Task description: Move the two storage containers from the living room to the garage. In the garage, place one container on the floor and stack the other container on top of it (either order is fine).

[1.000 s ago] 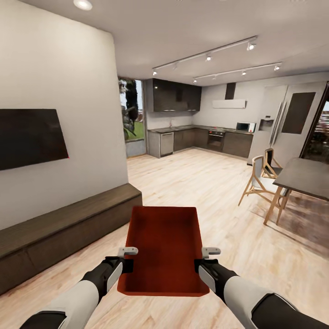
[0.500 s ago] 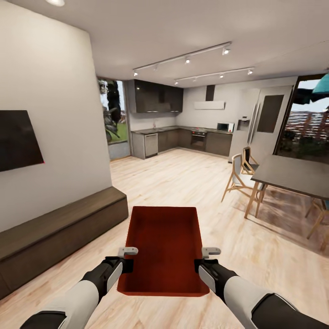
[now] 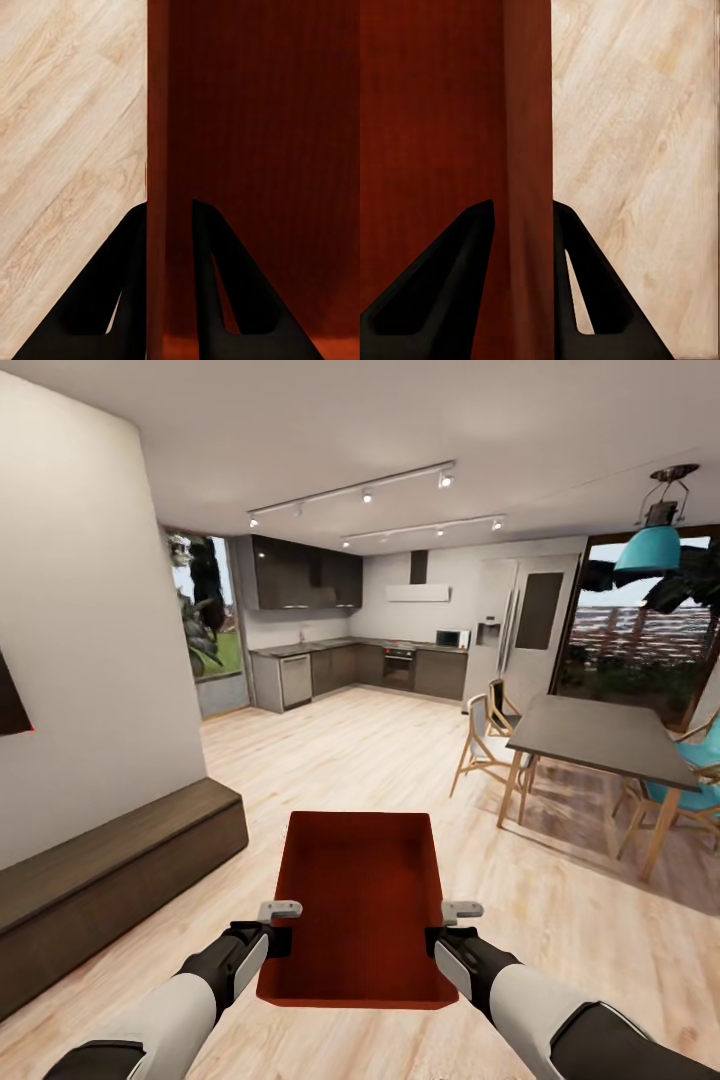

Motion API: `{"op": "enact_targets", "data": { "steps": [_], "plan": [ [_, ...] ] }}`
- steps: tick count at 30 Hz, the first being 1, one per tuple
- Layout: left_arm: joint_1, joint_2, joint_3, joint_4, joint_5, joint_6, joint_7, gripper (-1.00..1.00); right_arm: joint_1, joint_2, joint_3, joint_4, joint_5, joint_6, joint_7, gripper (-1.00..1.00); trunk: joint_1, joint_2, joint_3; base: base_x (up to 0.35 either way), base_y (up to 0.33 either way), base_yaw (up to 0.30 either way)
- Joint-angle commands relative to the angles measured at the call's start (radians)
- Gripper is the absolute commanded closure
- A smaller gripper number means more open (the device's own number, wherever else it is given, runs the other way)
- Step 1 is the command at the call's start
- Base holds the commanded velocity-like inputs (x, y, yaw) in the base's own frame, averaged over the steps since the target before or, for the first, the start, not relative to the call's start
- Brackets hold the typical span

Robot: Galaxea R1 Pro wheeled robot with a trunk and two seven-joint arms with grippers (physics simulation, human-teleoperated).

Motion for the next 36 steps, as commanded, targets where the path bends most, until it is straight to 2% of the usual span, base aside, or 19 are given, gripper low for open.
{"op": "enact_targets", "data": {
  "steps": [1,36],
  "plan": [
    [-0.001,-0.003,0.003,-0.002,-0.008,0.007,0.01,1.0,0.0,0.0,0.035,-0.001,0.003,0.008,-0.009,1.0,0.0,-0.002,-0.001,0.0,0.0,-0.247],
    [-0.001,-0.003,0.002,-0.002,-0.008,0.007,0.01,1.0,-0.001,0.0,0.035,-0.001,0.003,0.008,-0.009,1.0,0.0,-0.002,0.0,0.0,0.0,-0.249]
  ]
}}
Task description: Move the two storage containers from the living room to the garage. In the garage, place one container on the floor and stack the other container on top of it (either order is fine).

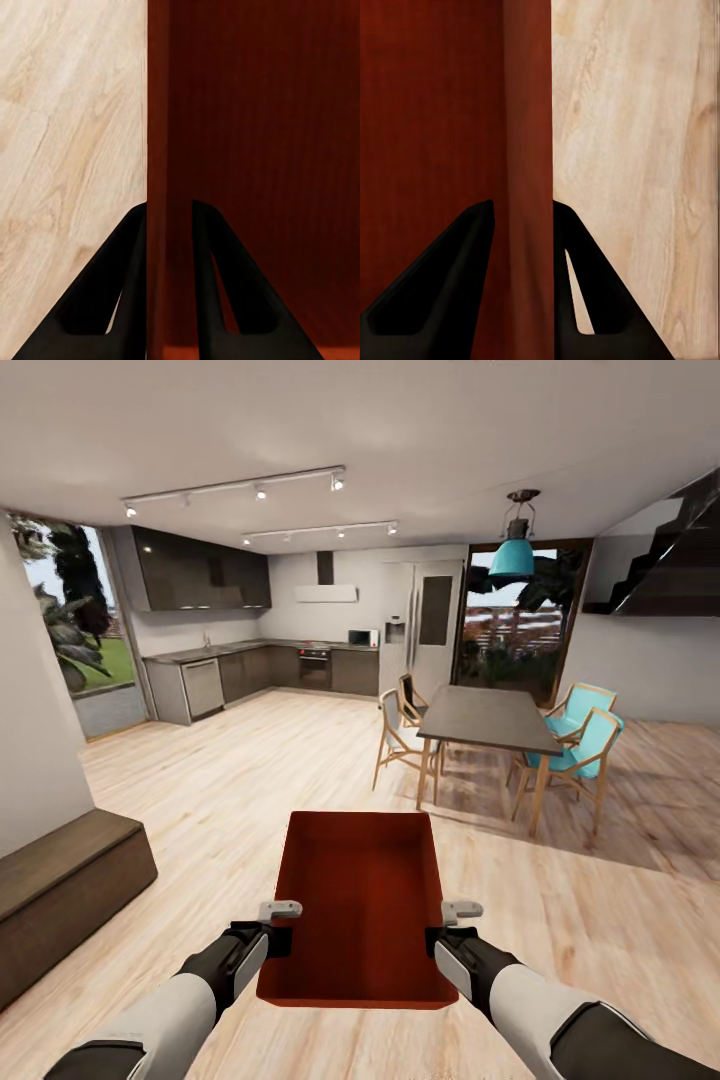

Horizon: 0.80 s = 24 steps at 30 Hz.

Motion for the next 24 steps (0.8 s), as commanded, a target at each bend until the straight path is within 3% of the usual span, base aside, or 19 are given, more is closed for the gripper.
{"op": "enact_targets", "data": {
  "steps": [1,24],
  "plan": [
    [-0.001,-0.003,0.002,-0.002,-0.008,0.007,0.01,1.0,-0.001,0.0,0.034,-0.001,0.004,0.008,-0.009,1.0,0.0,-0.002,-0.002,0.0,0.0,-0.25],
    [-0.001,-0.004,0.002,-0.001,-0.008,0.007,0.01,1.0,-0.001,0.0,0.034,-0.001,0.004,0.008,-0.009,1.0,0.0,-0.002,-0.002,0.0,0.0,-0.25]
  ]
}}
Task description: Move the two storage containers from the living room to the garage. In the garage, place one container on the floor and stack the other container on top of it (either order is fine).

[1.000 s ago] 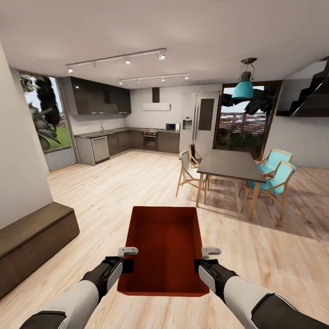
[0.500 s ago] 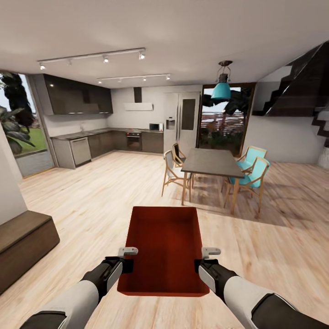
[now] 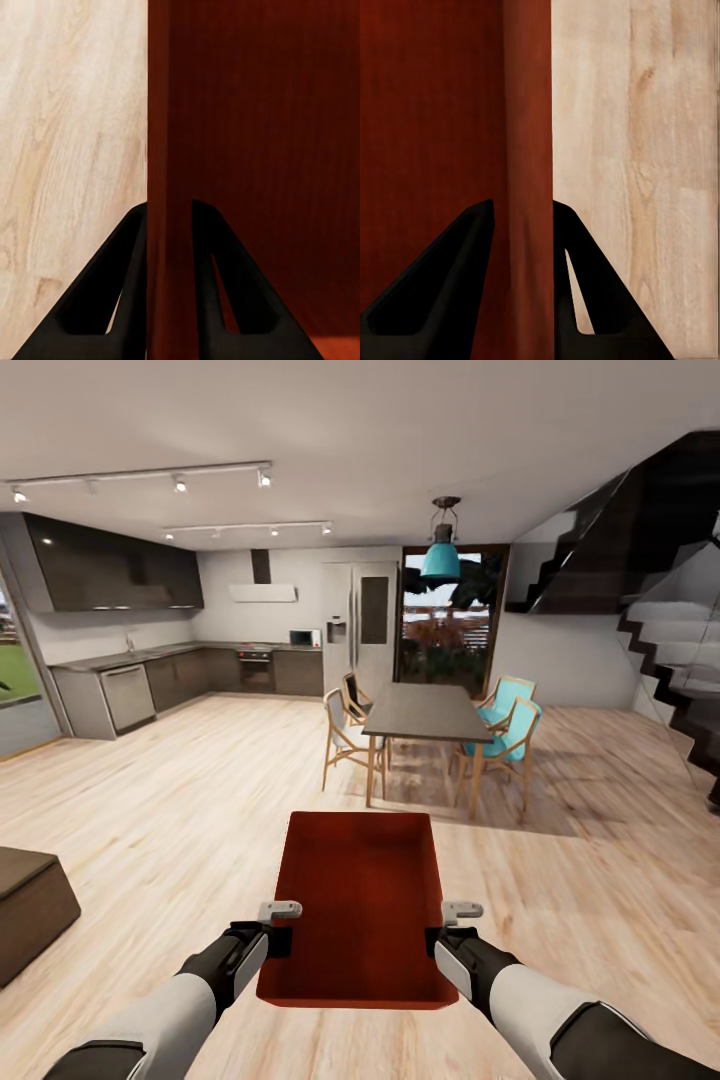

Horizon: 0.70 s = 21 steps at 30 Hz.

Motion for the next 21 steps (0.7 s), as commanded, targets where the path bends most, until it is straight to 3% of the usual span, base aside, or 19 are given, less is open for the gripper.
{"op": "enact_targets", "data": {
  "steps": [1,21],
  "plan": [
    [0.0,-0.005,0.003,-0.002,-0.01,0.007,0.01,1.0,-0.001,0.0,0.032,-0.001,0.007,0.008,-0.008,1.0,0.0,-0.002,-0.002,0.0,0.0,-0.25],
    [0.0,-0.005,0.003,-0.002,-0.01,0.007,0.01,1.0,0.0,0.0,0.032,-0.001,0.007,0.008,-0.008,1.0,0.0,-0.002,-0.002,0.0,0.0,-0.25]
  ]
}}
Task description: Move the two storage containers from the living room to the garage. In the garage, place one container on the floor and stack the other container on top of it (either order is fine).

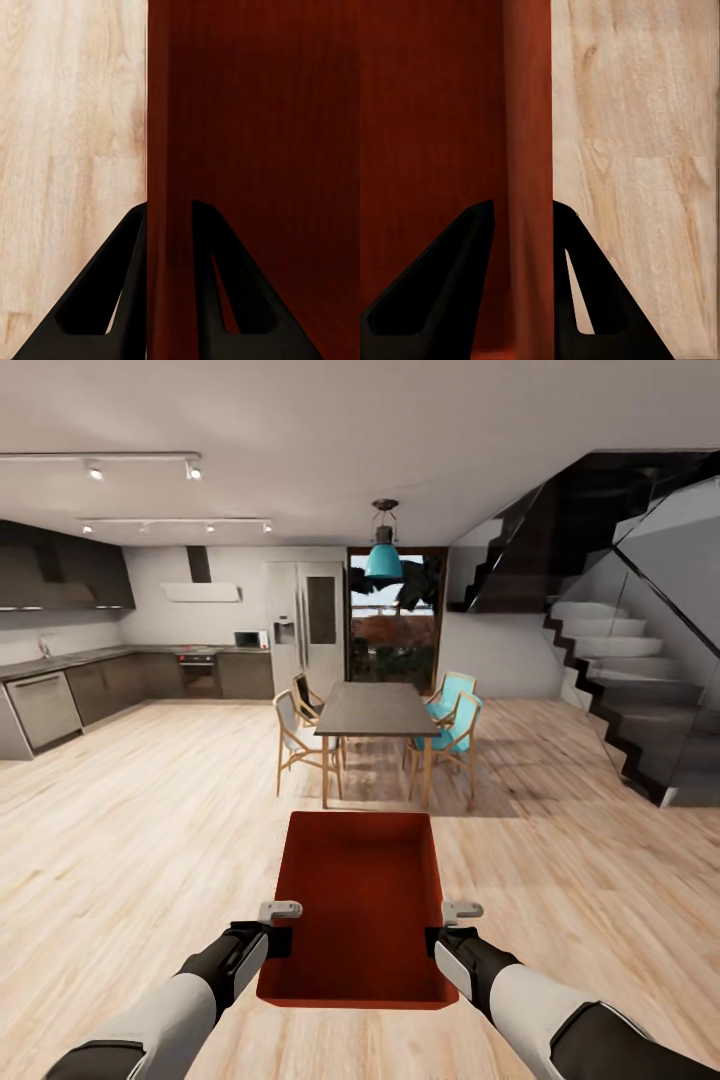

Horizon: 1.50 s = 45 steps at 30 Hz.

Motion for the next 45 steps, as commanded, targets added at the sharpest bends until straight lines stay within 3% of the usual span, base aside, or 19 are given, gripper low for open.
{"op": "enact_targets", "data": {
  "steps": [1,18,45],
  "plan": [
    [0.0,-0.004,0.003,-0.002,-0.01,0.007,0.01,1.0,-0.001,0.0,0.032,-0.001,0.006,0.008,-0.009,1.0,0.0,-0.002,-0.002,0.0,0.0,-0.25],
    [0.0,-0.004,0.003,-0.002,-0.01,0.007,0.01,1.0,-0.001,-0.001,0.032,-0.001,0.006,0.008,-0.009,1.0,0.0,-0.002,-0.002,0.0,0.0,-0.239],
    [0.0,-0.004,0.003,-0.002,-0.01,0.007,0.01,1.0,-0.001,-0.001,0.032,-0.001,0.006,0.007,-0.009,1.0,0.0,-0.002,-0.002,0.0,0.0,-0.007]
  ]
}}
